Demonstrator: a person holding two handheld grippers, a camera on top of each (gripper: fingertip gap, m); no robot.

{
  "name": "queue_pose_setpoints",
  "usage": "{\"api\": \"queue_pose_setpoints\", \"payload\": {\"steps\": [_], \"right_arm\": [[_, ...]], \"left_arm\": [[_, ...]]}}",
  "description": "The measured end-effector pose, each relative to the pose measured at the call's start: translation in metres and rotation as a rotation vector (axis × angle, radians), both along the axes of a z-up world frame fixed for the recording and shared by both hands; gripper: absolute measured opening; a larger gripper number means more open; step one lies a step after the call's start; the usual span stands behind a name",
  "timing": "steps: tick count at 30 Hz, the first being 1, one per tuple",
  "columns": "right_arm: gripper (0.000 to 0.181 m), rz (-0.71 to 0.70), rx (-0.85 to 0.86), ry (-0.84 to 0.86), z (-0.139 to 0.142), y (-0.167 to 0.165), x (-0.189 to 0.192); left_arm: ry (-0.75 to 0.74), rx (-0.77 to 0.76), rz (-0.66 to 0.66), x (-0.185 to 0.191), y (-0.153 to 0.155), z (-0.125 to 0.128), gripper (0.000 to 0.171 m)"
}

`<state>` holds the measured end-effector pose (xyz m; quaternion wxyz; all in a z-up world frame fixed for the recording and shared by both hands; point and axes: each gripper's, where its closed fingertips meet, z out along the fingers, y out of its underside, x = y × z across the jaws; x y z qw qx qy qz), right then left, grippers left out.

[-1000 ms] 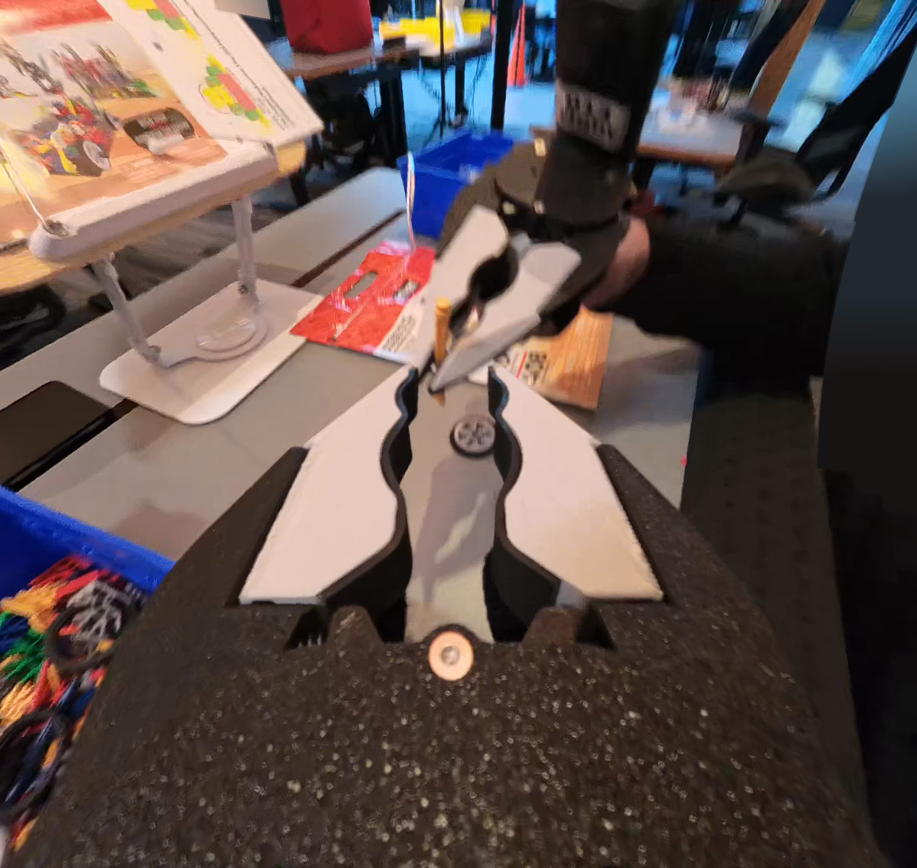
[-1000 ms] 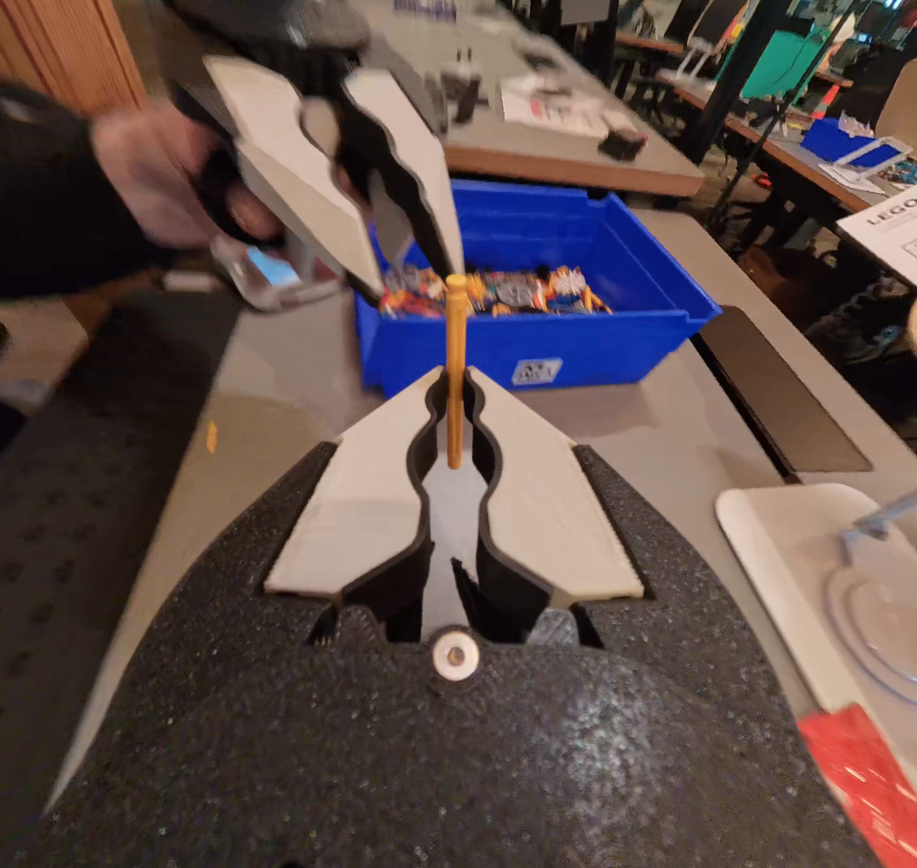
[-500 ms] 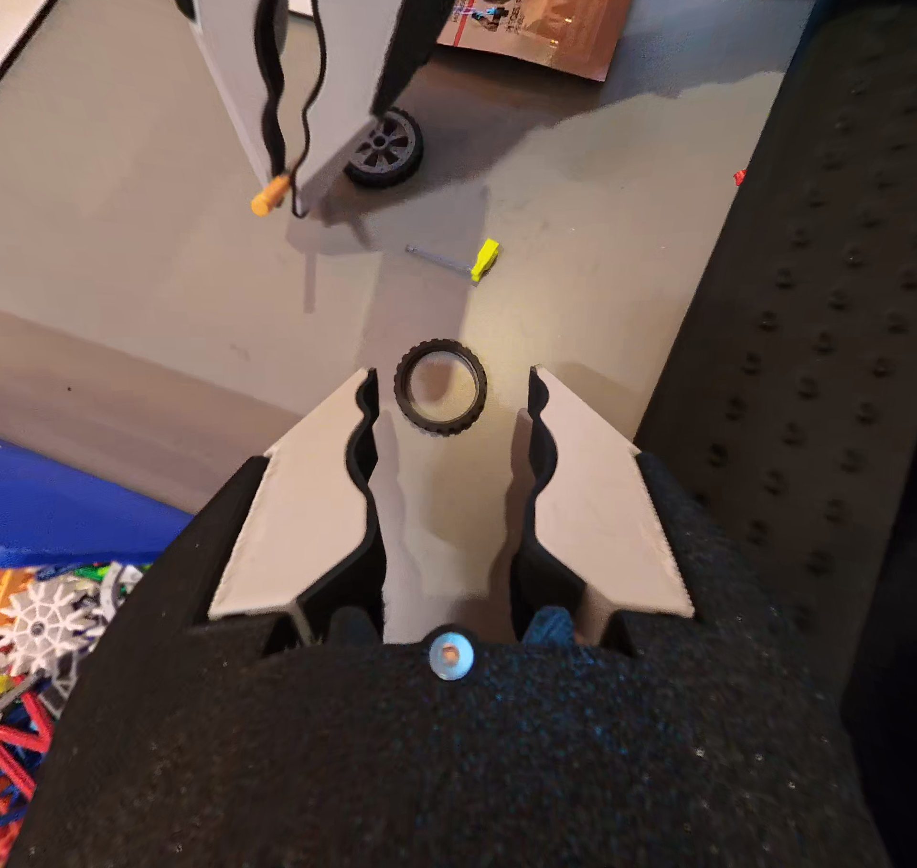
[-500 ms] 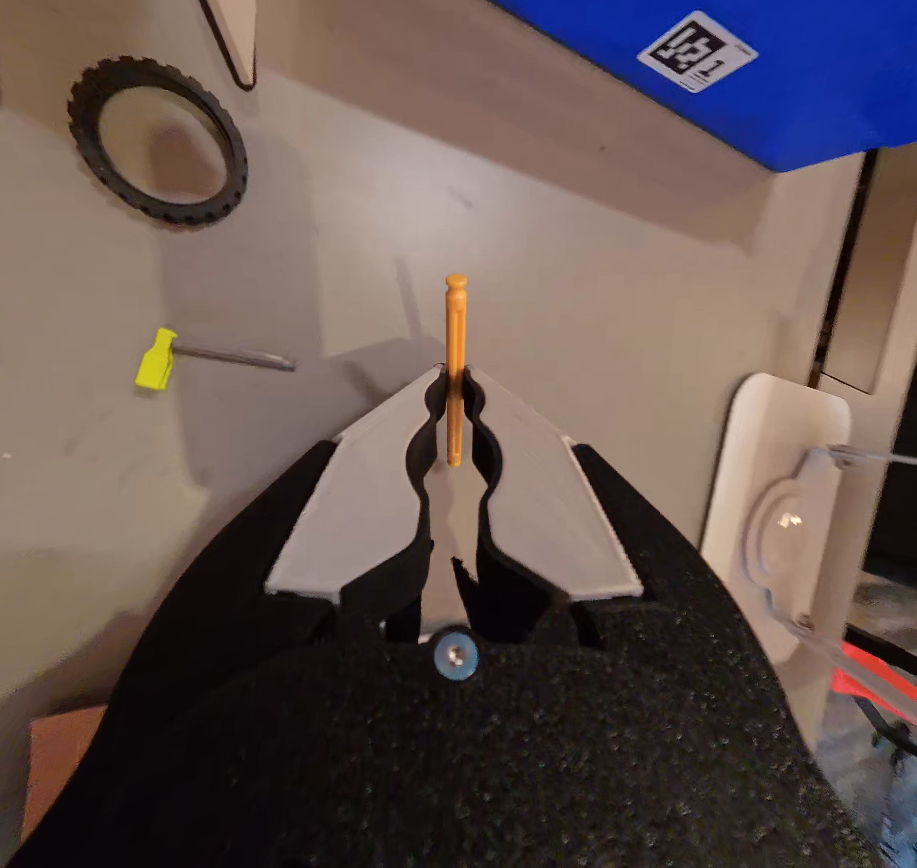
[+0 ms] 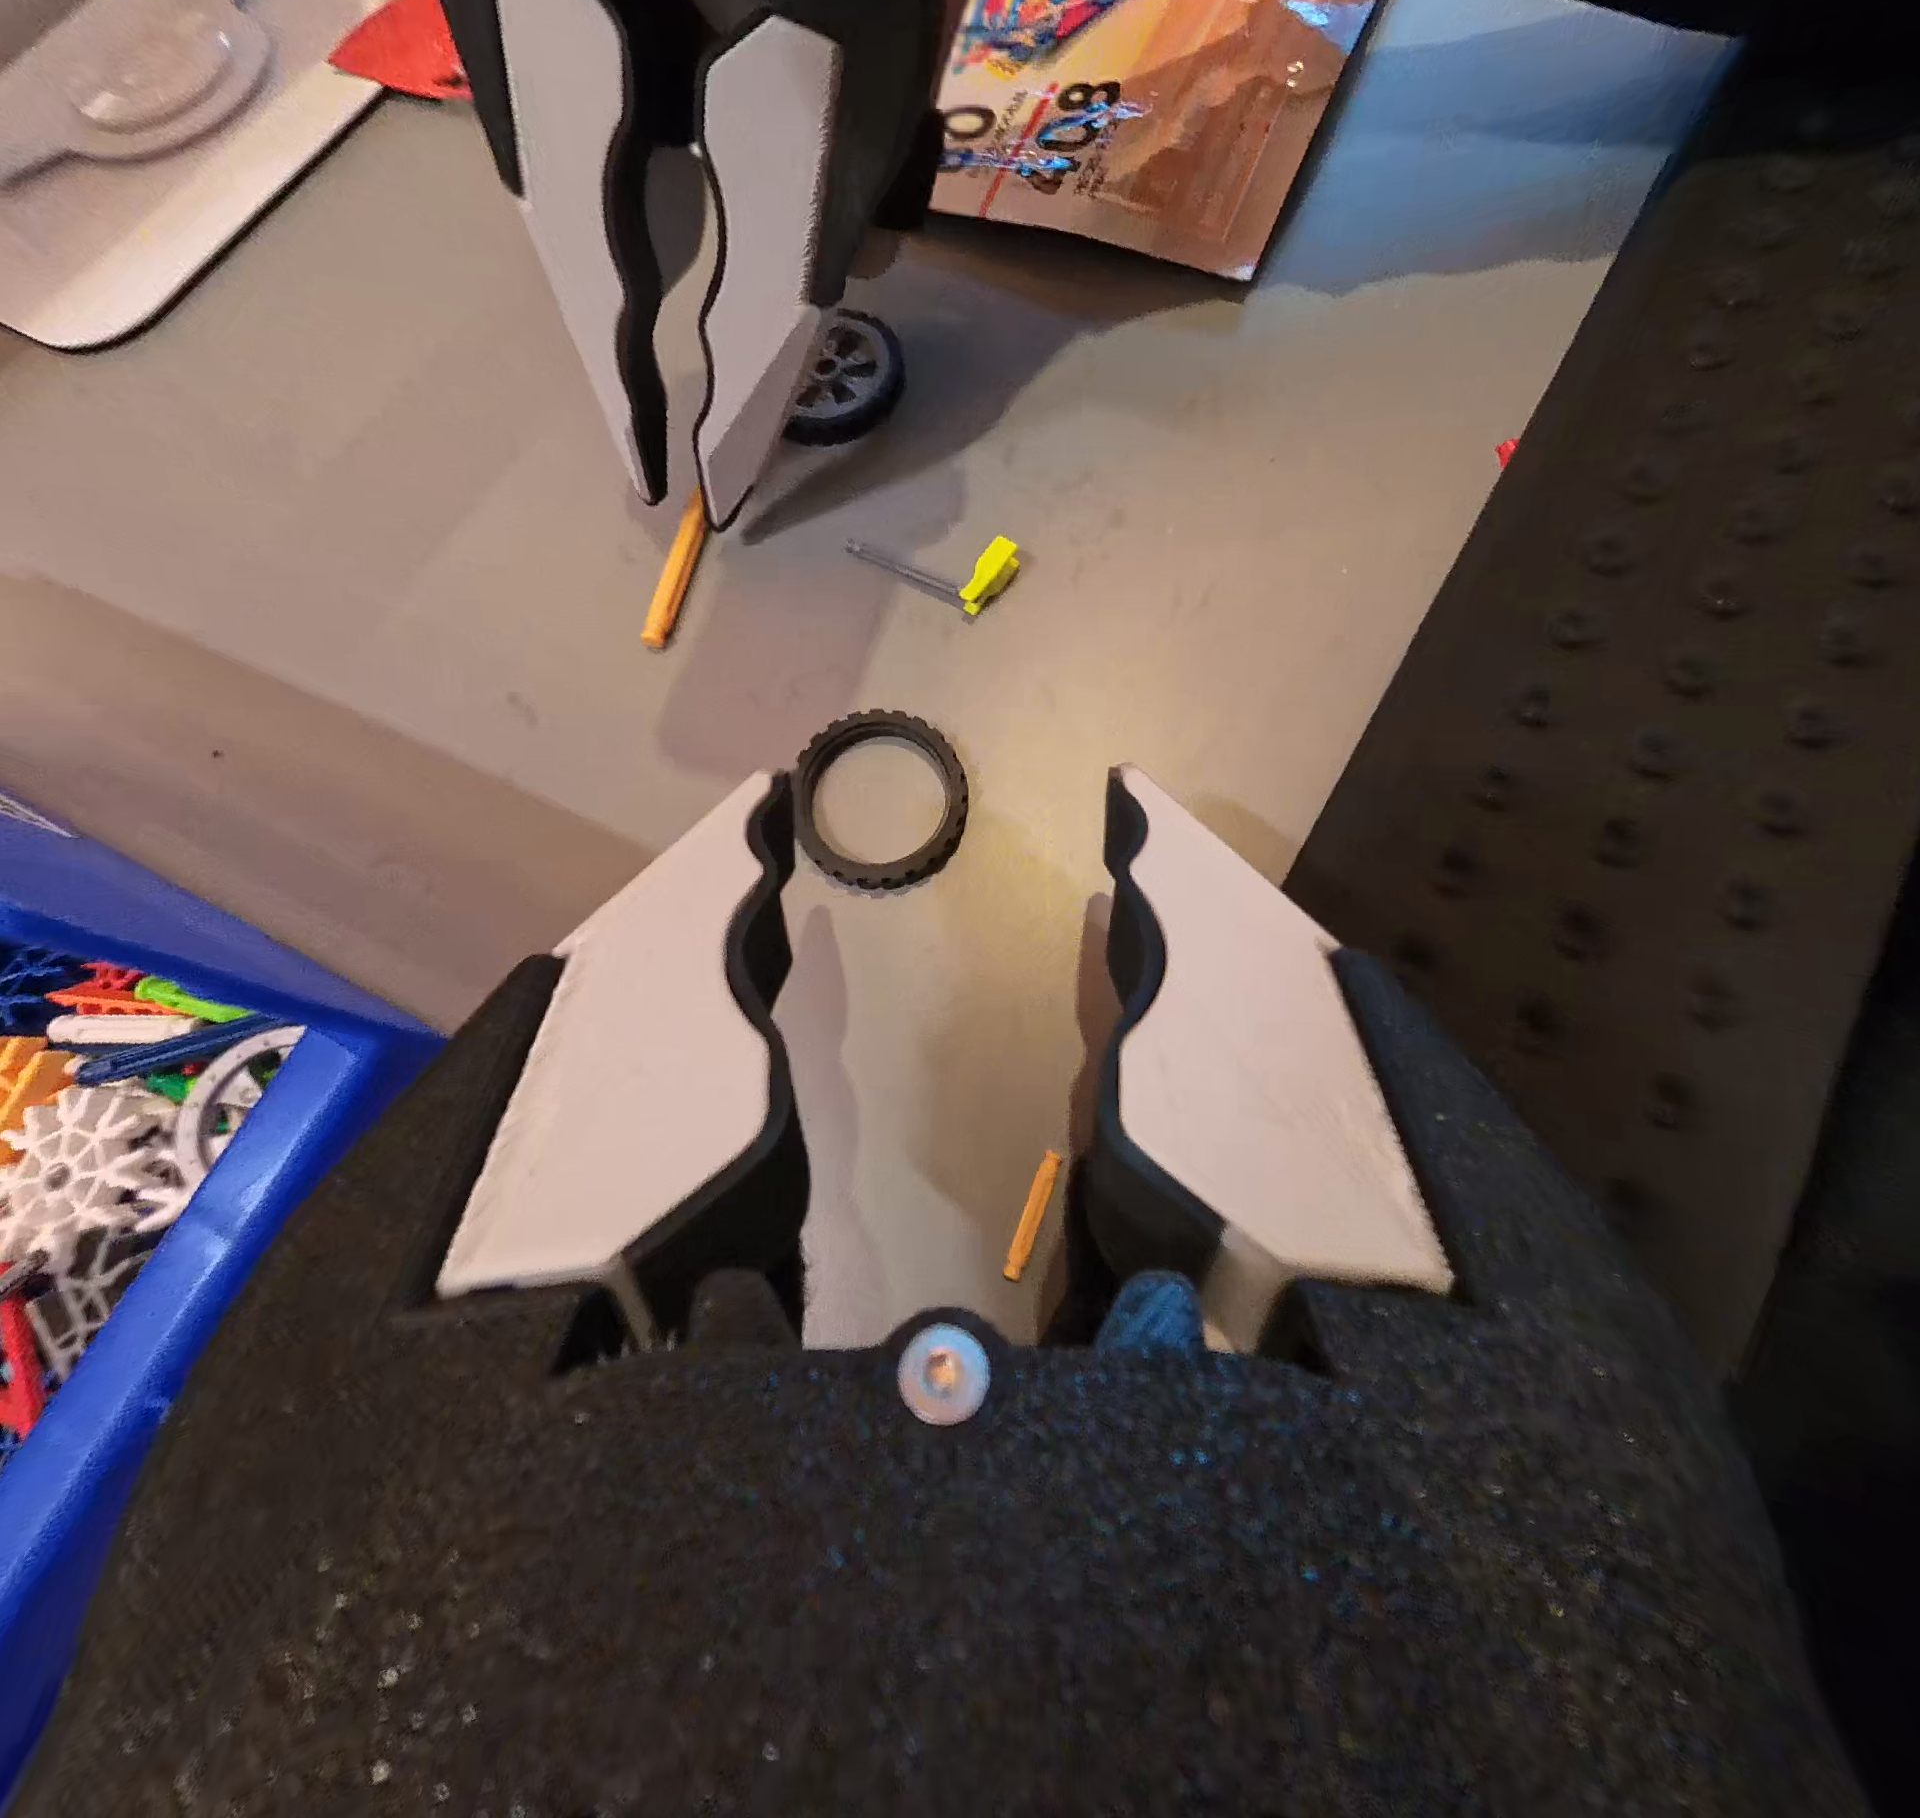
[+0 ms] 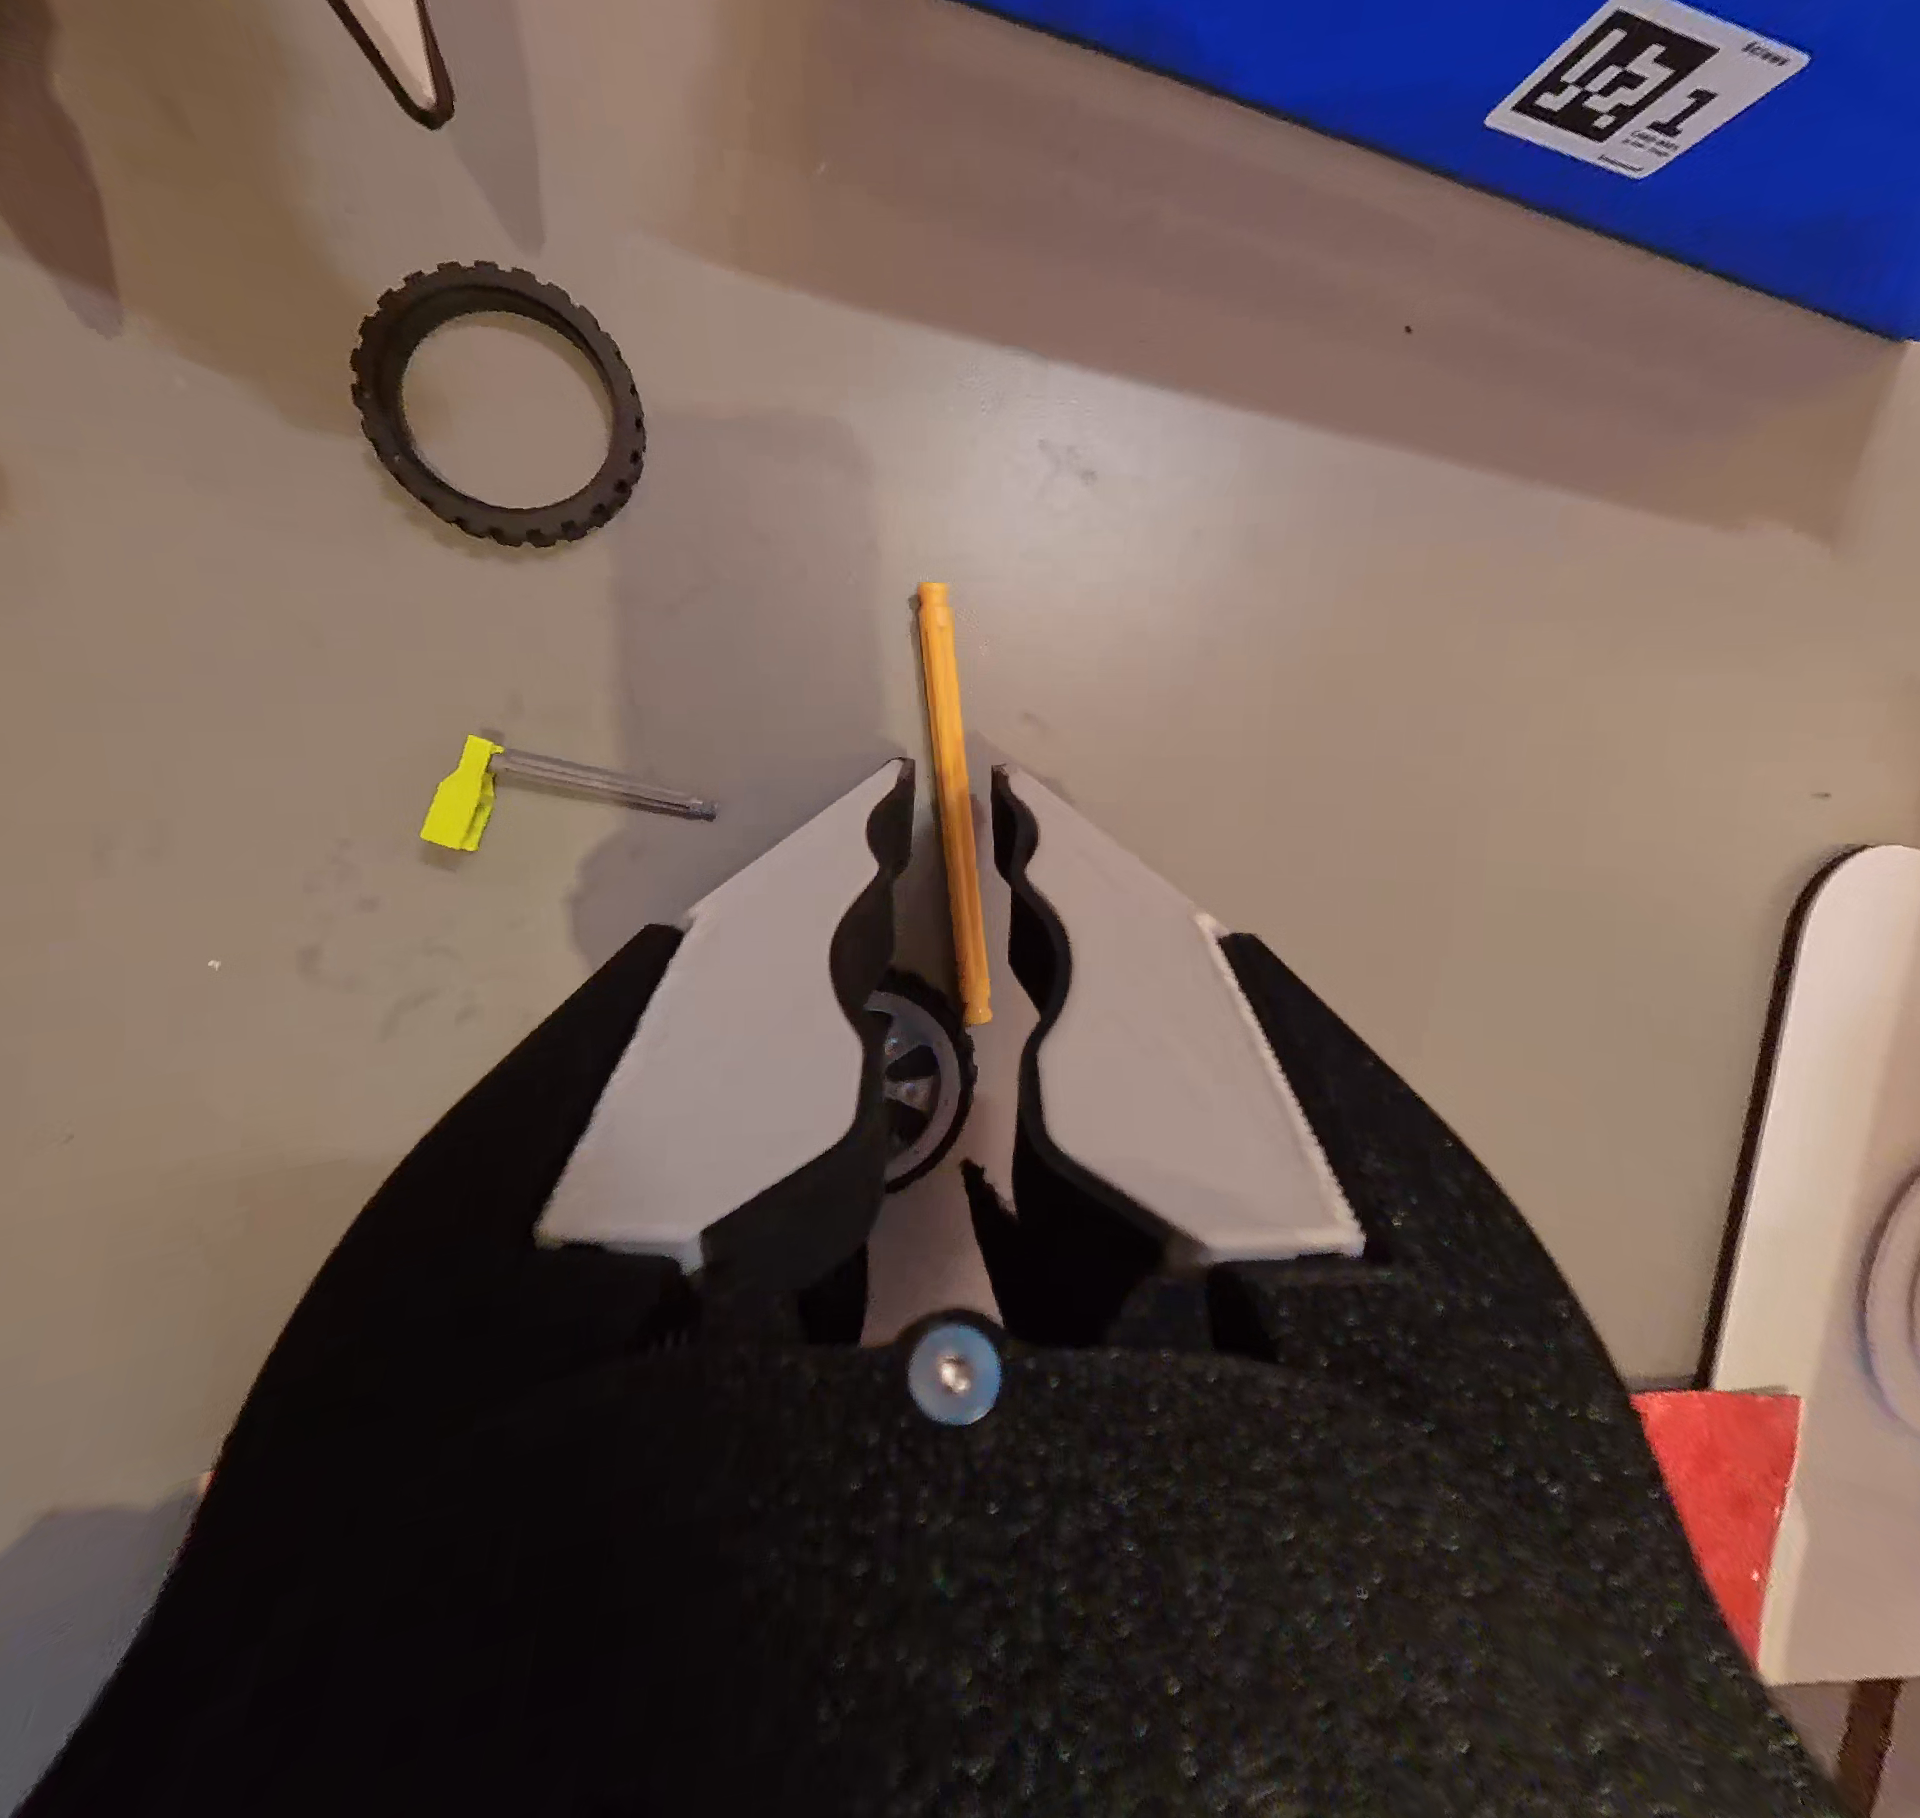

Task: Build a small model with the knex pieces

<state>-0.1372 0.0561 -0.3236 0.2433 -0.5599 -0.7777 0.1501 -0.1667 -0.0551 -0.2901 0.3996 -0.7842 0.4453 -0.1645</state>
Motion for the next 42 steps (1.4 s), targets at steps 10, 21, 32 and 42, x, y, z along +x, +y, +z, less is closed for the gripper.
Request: {"api": "queue_pose_setpoints", "payload": {"steps": [10, 21, 32, 42], "right_arm": [[0.015, -0.033, -0.059, 0.106, 0.018, 0.004, -0.004], [0.015, -0.056, -0.089, 0.162, 0.02, 0.013, 0.002], [0.015, -0.069, -0.097, 0.171, 0.018, 0.018, 0.008], [0.015, -0.079, -0.123, 0.159, 0.007, 0.022, 0.012]], "left_arm": [[-0.037, 0.11, 0.038, -0.007, 0.008, 0.012, 0.057], [0.18, 0.27, 0.189, -0.13, 0.065, 0.099, 0.046], [0.454, 0.028, 0.132, -0.218, 0.19, 0.084, 0.029], [0.747, -0.307, -0.118, -0.221, 0.21, -0.008, 0.047]]}}
